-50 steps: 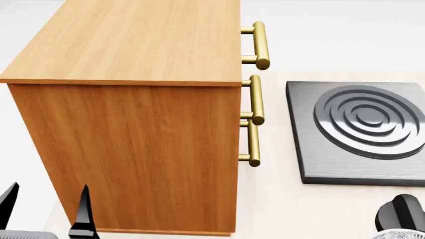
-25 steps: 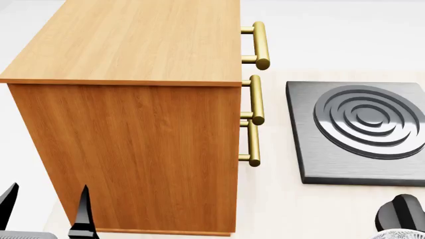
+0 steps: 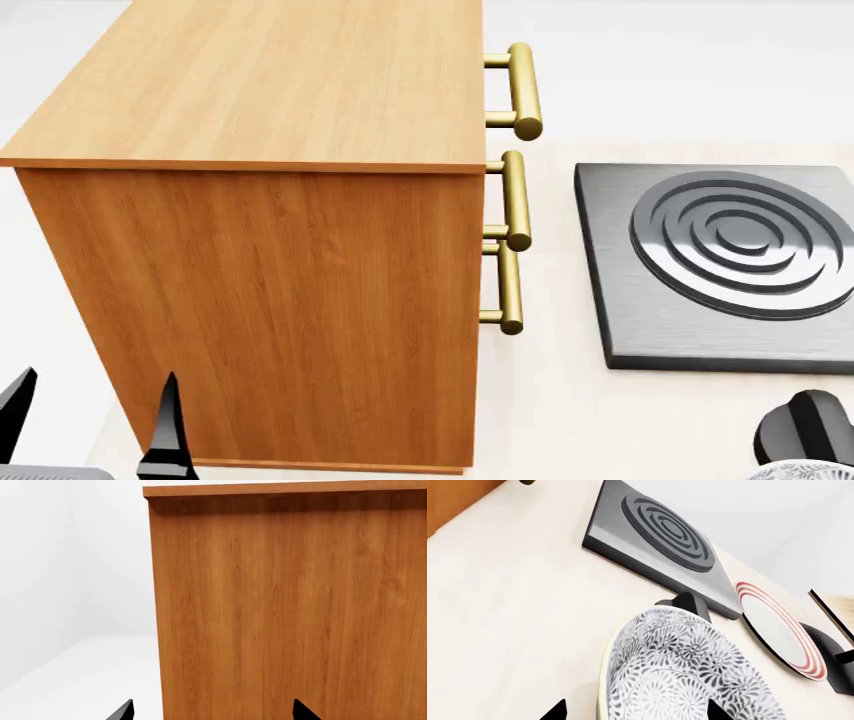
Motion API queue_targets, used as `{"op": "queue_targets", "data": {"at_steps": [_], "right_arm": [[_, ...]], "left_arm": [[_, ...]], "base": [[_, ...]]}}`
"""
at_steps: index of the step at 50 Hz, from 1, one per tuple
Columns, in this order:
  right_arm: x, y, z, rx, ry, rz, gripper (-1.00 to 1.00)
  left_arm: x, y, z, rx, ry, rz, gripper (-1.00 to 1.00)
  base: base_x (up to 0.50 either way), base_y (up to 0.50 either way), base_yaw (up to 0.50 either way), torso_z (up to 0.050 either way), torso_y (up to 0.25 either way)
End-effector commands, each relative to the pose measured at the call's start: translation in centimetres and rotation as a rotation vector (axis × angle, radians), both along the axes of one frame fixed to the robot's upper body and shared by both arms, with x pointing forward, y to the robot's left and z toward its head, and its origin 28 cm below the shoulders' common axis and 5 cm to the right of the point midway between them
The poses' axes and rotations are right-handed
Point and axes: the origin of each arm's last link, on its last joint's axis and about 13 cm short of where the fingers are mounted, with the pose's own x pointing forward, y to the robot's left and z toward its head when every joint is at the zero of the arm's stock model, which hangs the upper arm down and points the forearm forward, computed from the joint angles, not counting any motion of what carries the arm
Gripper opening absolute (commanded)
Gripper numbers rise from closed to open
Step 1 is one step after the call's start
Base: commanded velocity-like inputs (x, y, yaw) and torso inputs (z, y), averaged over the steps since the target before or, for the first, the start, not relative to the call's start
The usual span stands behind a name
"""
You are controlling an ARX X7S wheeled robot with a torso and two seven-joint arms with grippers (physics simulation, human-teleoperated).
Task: Put the bowl on the top of the cabinet.
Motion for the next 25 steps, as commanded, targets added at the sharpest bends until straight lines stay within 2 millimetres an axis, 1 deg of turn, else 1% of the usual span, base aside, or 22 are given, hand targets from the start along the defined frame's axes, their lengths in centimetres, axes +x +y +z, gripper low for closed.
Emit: {"op": "queue_targets", "data": {"at_steps": [1, 19, 25], "right_arm": [[0.01, -0.07, -0.18, 0.004, 0.004, -0.004, 1.00], [0.30, 0.04, -0.74, 0.011, 0.013, -0.002, 1.00], [0.37, -0.04, -0.52, 0.017, 0.006, -0.007, 1.00]], "left_arm": [[-0.03, 0.01, 0.04, 0.000, -0.001, 0.001, 1.00], [-0.05, -0.04, 0.07, 0.004, -0.003, -0.001, 1.00], [-0.08, -0.03, 0.16, 0.004, -0.005, -0.001, 1.00]], "base": [[0.00, 0.00, 0.00, 0.000, 0.000], [0.00, 0.00, 0.00, 0.000, 0.000], [0.00, 0.00, 0.00, 0.000, 0.000]]}}
